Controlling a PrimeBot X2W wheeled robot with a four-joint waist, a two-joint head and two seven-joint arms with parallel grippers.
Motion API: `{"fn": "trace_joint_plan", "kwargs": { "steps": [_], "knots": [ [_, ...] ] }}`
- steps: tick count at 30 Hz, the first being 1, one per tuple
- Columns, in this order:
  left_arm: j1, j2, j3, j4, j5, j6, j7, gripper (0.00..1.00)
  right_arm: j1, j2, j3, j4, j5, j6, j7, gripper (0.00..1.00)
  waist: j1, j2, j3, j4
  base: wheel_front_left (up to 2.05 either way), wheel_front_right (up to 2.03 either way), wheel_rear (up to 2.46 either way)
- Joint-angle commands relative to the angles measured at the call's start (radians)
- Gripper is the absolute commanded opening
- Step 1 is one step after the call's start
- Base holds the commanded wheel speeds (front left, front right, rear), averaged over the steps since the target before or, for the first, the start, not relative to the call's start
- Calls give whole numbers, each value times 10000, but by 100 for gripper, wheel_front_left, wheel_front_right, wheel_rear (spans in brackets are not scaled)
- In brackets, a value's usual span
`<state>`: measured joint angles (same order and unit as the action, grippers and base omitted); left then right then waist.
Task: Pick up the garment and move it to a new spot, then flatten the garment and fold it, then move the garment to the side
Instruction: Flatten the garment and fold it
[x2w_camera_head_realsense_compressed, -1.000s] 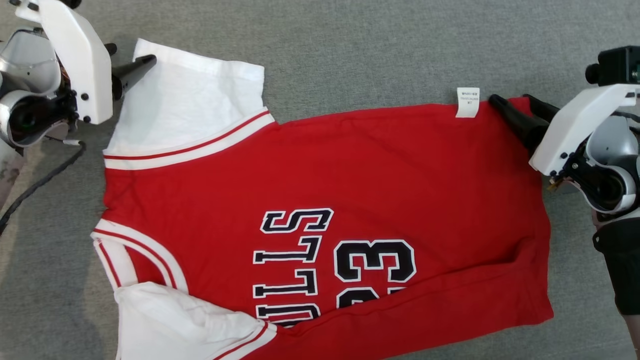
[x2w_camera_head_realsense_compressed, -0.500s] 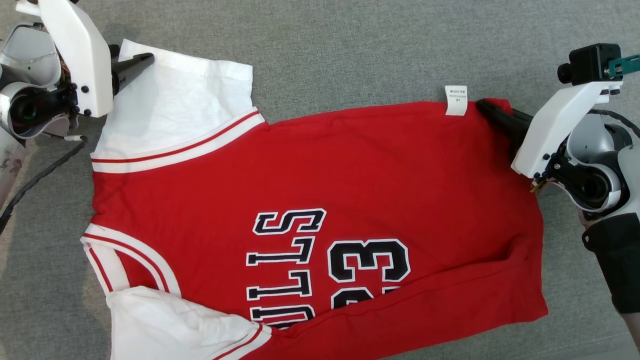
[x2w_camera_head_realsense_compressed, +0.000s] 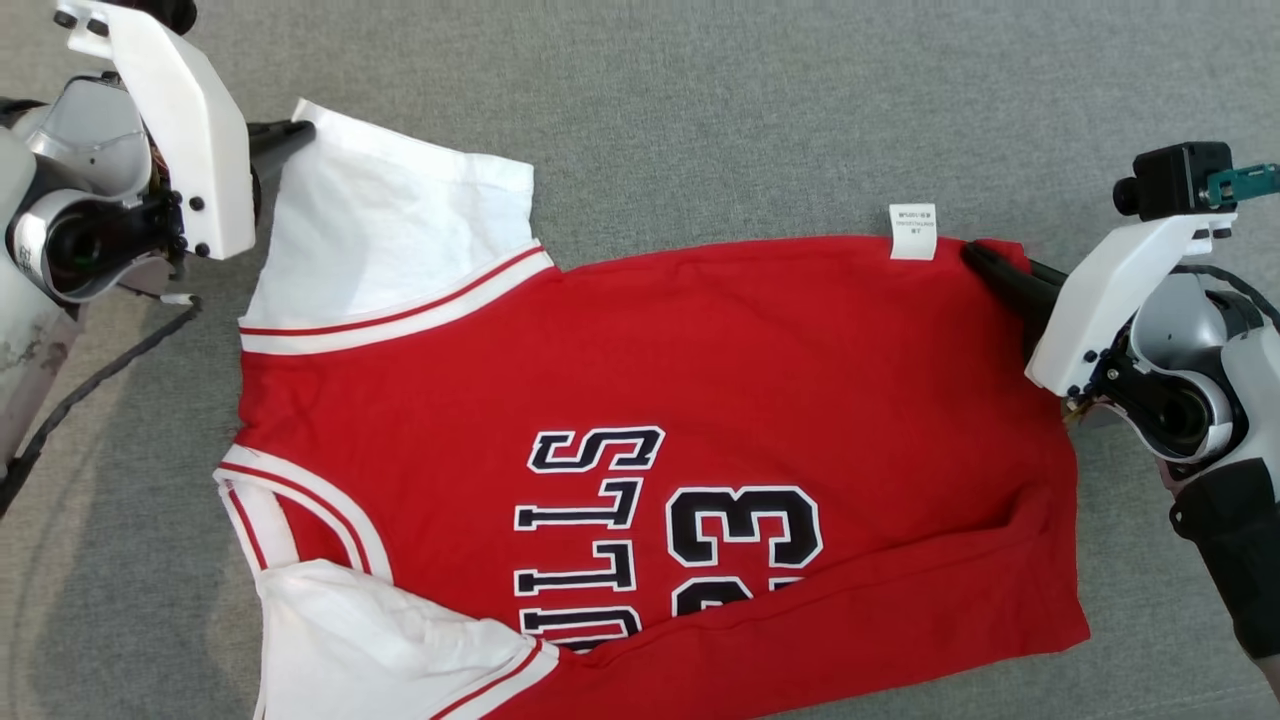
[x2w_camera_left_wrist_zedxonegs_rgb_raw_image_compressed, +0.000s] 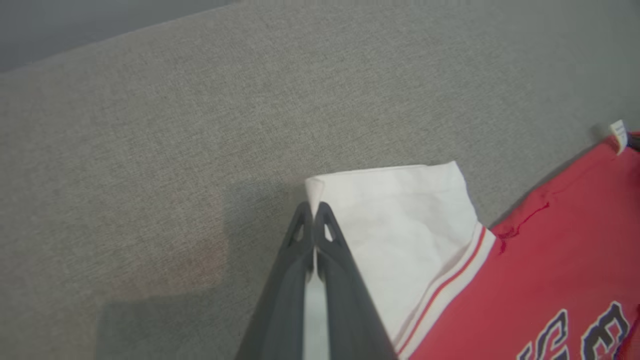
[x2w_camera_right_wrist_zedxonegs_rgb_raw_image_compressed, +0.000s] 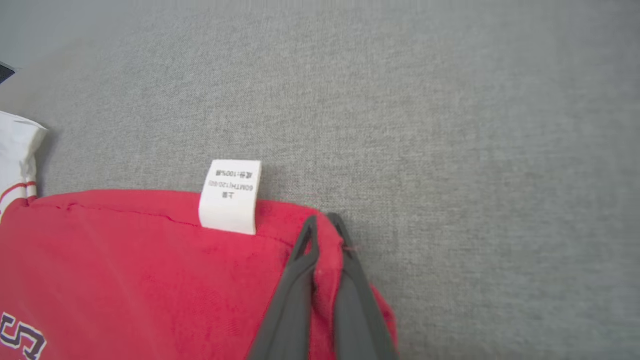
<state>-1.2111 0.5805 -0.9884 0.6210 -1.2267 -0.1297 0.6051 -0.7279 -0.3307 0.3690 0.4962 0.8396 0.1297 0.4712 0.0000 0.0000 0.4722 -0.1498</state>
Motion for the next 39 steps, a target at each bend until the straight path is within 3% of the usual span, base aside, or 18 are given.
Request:
{"fn": "trace_joint_plan", "kwargs": {
  "steps": [1, 18, 30, 39],
  "knots": [
    [253, 24, -17, -90, -128, -11, -74, 0, 131, -135, 52, 80, -21, 20, -194, 0, 0, 0, -224, 64, 0, 0, 0],
    [1272, 458, -404, -1108, -985, -10, -148, 0, 668, -449, 451, 633, 13, 20, -941, 0, 0, 0, -2039, 334, 0, 0, 0],
    [2304, 1306, -766, -2242, -2488, 110, 1965, 0, 1390, -1042, 956, 686, 384, 20, -707, 0, 0, 0, -3049, 609, 0, 0, 0],
    [2646, 2002, -852, -3573, -3160, 767, 3112, 0, 914, -1388, 1622, 1052, 382, 20, -1697, 0, 0, 0, -3110, 872, 0, 0, 0]
  ]
}}
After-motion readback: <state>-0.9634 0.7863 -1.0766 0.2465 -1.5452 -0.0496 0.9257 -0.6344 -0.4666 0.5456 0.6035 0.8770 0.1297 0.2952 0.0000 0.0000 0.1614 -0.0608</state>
